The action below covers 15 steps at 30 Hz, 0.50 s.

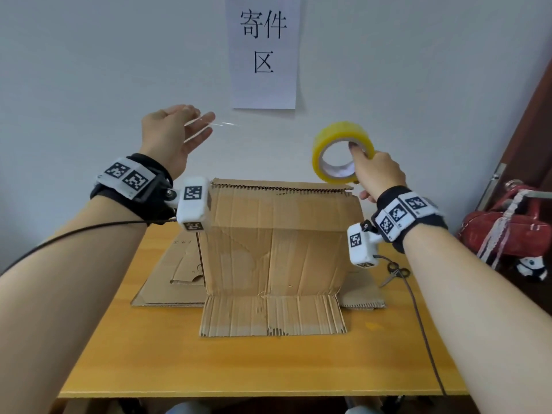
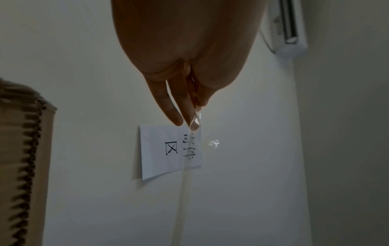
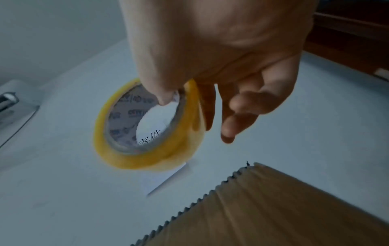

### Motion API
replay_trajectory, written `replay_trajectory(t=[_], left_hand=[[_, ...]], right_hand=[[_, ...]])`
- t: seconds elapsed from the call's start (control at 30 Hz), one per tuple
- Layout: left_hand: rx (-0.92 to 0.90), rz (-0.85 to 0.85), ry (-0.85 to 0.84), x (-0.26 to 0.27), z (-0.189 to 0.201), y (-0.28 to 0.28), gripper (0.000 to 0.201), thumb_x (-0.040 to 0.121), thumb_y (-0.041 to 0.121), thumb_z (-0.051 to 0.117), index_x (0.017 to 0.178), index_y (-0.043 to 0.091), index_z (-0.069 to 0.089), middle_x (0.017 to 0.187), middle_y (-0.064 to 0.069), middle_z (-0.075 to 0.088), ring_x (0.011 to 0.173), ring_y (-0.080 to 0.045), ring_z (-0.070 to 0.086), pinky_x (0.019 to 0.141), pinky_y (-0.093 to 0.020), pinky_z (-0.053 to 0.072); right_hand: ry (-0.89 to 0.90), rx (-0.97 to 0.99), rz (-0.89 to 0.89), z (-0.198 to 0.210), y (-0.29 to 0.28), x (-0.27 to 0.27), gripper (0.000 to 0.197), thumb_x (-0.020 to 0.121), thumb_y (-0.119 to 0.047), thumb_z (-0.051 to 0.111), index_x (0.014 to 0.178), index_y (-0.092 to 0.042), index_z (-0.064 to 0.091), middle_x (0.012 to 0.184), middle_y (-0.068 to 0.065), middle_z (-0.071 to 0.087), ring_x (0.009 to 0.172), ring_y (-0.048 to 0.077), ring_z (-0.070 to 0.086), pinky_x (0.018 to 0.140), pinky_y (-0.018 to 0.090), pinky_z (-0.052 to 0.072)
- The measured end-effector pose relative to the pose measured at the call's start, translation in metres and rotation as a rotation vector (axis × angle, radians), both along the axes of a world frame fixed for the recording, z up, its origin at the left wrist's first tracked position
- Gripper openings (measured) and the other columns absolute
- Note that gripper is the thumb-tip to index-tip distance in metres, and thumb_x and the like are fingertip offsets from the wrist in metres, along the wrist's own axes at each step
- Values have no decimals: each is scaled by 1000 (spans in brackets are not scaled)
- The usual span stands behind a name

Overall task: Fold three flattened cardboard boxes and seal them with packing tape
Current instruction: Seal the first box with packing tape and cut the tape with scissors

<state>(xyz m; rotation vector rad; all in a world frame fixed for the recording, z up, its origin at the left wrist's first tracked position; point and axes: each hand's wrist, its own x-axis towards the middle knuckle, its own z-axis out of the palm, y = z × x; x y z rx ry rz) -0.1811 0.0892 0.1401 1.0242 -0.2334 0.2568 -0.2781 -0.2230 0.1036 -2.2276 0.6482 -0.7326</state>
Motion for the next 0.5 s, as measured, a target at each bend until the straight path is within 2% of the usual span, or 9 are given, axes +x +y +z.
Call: replay_trajectory(t=[0.07,0.13,0.23,0.33,0.43,0.5], left_hand=[[-1,12,39,7,-8,-1,8,98,-3,52,95,2,58,88,-11,64,91,-28,76,79,-37,61],[-3,20,93,14,-18,-3,7,98,-3,52,97,0,58,88,-11,64,90,-27,76,78,-37,62],[-24,-10,195,25,-33,-5,6,97,-4,53,98,-3,59,81,-11,66,87,-26,76,75,-35,62],[40,-54,293,35,-47,-4,11,98,-2,54,88,-2,60,73,-10,68,77,-23,76,70,-33,62],[110,-117,370,43,-62,1,12,100,3,55,89,1,59,82,-8,66,80,-22,77,68,-35,63],[129,-133,420,47,-70,5,12,101,6,55,90,3,58,82,-6,65,82,-21,77,70,-35,63]], right_hand=[[-14,69,37,1,1,6,46,98,-58,42,103,-14,55,78,7,66,56,28,70,52,34,56],[9,125,91,-1,1,12,39,101,-49,46,108,-10,50,86,13,66,58,33,72,57,42,62],[104,13,94,-8,0,27,33,102,-40,47,109,-9,48,87,18,69,59,35,73,61,46,63],[181,-126,47,-16,-2,40,37,100,-40,49,113,-5,53,97,21,71,82,37,73,77,48,62],[248,-161,43,-21,-1,48,35,99,-35,53,115,-4,54,100,21,71,87,37,71,80,48,61],[275,-199,38,-23,1,51,32,99,-30,55,117,-4,53,100,20,70,87,37,71,79,48,61]])
